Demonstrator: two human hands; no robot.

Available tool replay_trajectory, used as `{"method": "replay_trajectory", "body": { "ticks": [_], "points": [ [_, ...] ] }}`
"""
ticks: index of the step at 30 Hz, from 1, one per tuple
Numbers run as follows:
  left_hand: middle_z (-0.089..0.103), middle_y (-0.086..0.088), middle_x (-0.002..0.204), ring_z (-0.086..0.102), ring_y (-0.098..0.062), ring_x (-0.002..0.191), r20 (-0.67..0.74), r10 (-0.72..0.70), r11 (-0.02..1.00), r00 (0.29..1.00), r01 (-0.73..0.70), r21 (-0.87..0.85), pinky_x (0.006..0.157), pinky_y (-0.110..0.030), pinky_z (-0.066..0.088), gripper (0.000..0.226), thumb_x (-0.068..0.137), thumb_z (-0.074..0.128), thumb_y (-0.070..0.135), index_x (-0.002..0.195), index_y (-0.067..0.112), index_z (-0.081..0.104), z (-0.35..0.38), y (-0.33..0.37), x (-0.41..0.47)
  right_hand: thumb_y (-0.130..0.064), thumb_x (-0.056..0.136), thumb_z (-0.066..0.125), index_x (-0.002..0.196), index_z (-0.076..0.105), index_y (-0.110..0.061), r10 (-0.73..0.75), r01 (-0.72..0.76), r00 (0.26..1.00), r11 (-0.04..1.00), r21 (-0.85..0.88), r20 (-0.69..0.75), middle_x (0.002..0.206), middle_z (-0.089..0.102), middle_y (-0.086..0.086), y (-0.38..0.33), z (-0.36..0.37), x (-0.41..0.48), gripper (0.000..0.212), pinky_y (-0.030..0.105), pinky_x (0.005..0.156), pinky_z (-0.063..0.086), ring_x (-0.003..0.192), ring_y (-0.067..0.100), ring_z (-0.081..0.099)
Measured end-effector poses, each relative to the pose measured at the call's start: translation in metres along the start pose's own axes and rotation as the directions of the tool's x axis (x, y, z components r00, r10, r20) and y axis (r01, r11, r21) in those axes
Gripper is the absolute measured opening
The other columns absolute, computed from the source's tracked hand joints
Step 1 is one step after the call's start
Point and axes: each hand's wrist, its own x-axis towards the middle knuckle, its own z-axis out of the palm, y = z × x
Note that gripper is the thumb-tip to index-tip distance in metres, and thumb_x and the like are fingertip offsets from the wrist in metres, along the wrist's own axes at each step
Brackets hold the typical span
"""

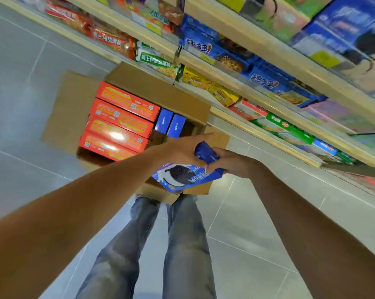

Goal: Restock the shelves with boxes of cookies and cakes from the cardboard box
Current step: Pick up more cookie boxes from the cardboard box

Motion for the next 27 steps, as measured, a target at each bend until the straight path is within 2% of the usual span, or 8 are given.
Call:
{"method": "replay_trajectory", "body": {
  "ticks": [3, 7, 11, 14, 16, 19, 22, 27],
  "points": [
    [0.054, 0.009, 0.116, 0.054, -0.008, 0.099, -0.004, 0.071, 0.990, 0.998, -0.070, 0.121, 0.084, -0.020, 0.040, 0.089, 0.076, 0.077, 0.031, 0.148, 0.030, 0.024, -0.021, 0.047, -0.043, -0.014, 0.058, 0.073, 0.133, 0.044, -0.012, -0.087, 0.090, 0.992, 0.996, 0.030, -0.087, 0.125, 0.058, 0.016, -0.023, 0.018, -0.053, 0.081, 0.039, 0.096, 0.045, 0.109, 0.029, 0.059],
    [0.055, 0.000, 0.123, 0.059, -0.016, 0.100, -0.037, -0.025, 0.983, 0.999, 0.018, -0.182, 0.072, -0.023, 0.051, 0.069, 0.080, 0.073, 0.022, 0.140, 0.023, 0.037, -0.053, 0.080, -0.099, -0.017, 0.068, 0.083, 0.150, 0.001, -0.026, -0.143, 0.175, 0.969, 0.973, 0.148, -0.200, 0.138, 0.050, 0.005, -0.048, 0.027, -0.108, 0.116, 0.049, 0.107, 0.040, 0.124, 0.025, 0.051],
    [0.067, 0.001, 0.098, 0.066, -0.015, 0.086, -0.007, -0.061, 0.829, 0.998, 0.047, -0.557, 0.073, -0.033, 0.060, 0.025, 0.082, 0.068, 0.021, 0.103, 0.020, 0.056, -0.086, 0.121, -0.163, -0.032, 0.081, 0.073, 0.151, 0.016, -0.022, -0.171, 0.174, 0.971, 0.985, 0.004, -0.166, 0.151, 0.032, -0.003, -0.081, 0.026, -0.189, 0.090, 0.035, 0.103, 0.038, 0.136, 0.022, 0.036],
    [0.066, -0.010, 0.101, 0.067, -0.017, 0.080, -0.024, 0.008, 0.781, 1.000, -0.021, -0.624, 0.077, -0.036, 0.057, 0.038, 0.058, 0.074, 0.024, 0.093, 0.016, 0.064, -0.116, 0.162, -0.191, -0.051, 0.080, 0.067, 0.149, 0.024, -0.021, -0.281, 0.227, 0.918, 0.951, -0.209, -0.281, 0.157, 0.021, -0.003, -0.104, 0.022, -0.252, 0.087, 0.044, 0.116, 0.023, 0.143, 0.023, 0.024],
    [0.054, -0.025, 0.129, 0.067, -0.015, 0.082, -0.152, 0.039, 0.886, 0.988, -0.104, -0.452, 0.082, -0.037, 0.048, 0.054, 0.065, 0.077, 0.021, 0.116, 0.016, 0.062, -0.135, 0.203, -0.208, -0.053, 0.084, 0.063, 0.145, 0.033, -0.022, -0.371, 0.257, 0.852, 0.911, -0.321, -0.370, 0.152, 0.030, -0.002, -0.124, 0.020, -0.294, 0.075, 0.044, 0.114, 0.026, 0.138, 0.024, 0.033],
    [0.023, -0.010, 0.155, 0.039, -0.019, 0.135, -0.458, 0.273, 0.959, 0.846, -0.201, 0.199, 0.107, -0.037, 0.033, 0.071, 0.089, 0.061, 0.032, 0.148, 0.015, 0.025, -0.151, 0.267, -0.242, -0.050, 0.083, 0.066, 0.130, 0.049, -0.019, -0.472, 0.283, 0.782, 0.850, -0.444, -0.407, 0.133, 0.047, -0.003, -0.156, 0.023, -0.347, 0.060, 0.043, 0.102, 0.037, 0.122, 0.026, 0.048],
    [0.020, -0.002, 0.157, 0.027, -0.023, 0.142, -0.330, 0.465, 0.754, 0.822, -0.171, 0.634, 0.113, -0.038, 0.029, 0.067, 0.093, 0.050, 0.043, 0.150, 0.020, 0.022, -0.157, 0.334, -0.283, -0.048, 0.081, 0.069, 0.136, 0.045, -0.012, -0.517, 0.246, 0.750, 0.798, -0.551, -0.413, 0.130, 0.044, -0.006, -0.188, 0.030, -0.399, 0.070, 0.045, 0.104, 0.040, 0.126, 0.028, 0.045],
    [0.029, -0.001, 0.152, 0.039, -0.025, 0.131, -0.098, 0.225, 0.604, 0.969, -0.059, 0.795, 0.107, -0.038, 0.033, 0.067, 0.093, 0.046, 0.051, 0.148, 0.022, 0.022, -0.165, 0.425, -0.347, -0.044, 0.079, 0.073, 0.129, 0.053, -0.017, -0.652, 0.192, 0.645, 0.642, -0.742, -0.398, 0.129, 0.051, 0.006, -0.239, 0.047, -0.487, 0.061, 0.041, 0.096, 0.042, 0.116, 0.028, 0.051]
  ]
}}
